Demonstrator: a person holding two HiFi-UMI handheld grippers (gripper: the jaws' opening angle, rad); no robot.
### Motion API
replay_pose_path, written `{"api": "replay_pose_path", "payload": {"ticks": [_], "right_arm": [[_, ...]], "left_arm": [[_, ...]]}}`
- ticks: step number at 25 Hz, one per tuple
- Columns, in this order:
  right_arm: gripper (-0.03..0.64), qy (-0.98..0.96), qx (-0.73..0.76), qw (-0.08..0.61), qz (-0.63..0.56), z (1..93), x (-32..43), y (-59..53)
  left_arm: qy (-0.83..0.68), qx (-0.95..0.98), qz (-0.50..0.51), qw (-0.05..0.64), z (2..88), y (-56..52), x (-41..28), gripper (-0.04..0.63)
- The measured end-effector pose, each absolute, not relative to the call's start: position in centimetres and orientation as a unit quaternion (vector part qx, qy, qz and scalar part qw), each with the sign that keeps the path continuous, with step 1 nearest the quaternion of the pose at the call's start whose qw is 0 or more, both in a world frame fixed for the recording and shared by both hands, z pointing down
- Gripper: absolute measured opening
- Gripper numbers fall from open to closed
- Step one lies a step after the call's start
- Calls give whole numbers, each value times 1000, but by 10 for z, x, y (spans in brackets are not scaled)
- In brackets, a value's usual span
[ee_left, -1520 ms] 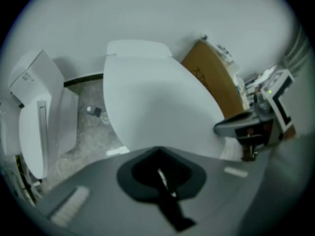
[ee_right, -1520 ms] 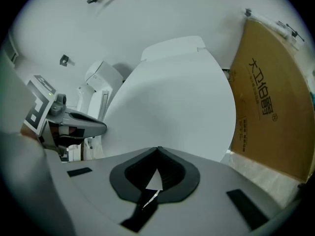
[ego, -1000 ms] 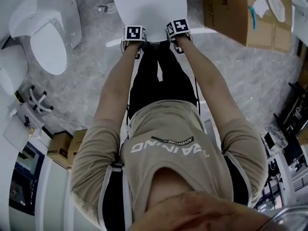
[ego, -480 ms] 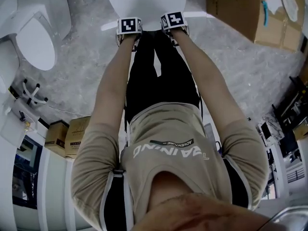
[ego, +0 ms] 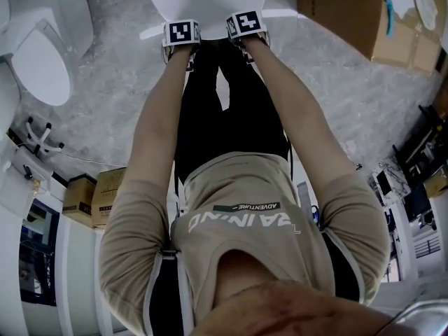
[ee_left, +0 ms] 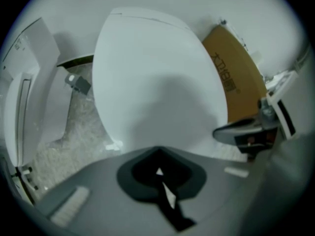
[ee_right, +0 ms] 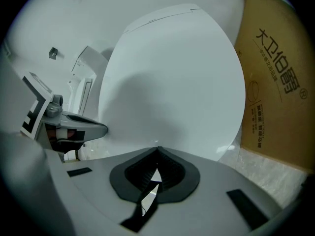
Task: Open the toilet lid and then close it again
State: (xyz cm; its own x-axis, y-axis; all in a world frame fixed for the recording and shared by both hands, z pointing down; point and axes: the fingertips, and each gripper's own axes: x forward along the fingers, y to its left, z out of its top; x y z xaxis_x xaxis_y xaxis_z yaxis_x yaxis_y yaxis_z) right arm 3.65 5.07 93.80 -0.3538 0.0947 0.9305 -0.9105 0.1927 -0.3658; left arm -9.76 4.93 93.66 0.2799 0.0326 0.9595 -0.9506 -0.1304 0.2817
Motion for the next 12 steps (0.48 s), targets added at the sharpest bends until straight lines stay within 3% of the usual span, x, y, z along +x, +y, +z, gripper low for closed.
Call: {"api": "replay_pose_path", "payload": {"ticks": [12], "right_arm": [[11,-626,315,466,541,877,45,74]], "left_arm": [[-376,615,461,517,868,45,-90,3]]}}
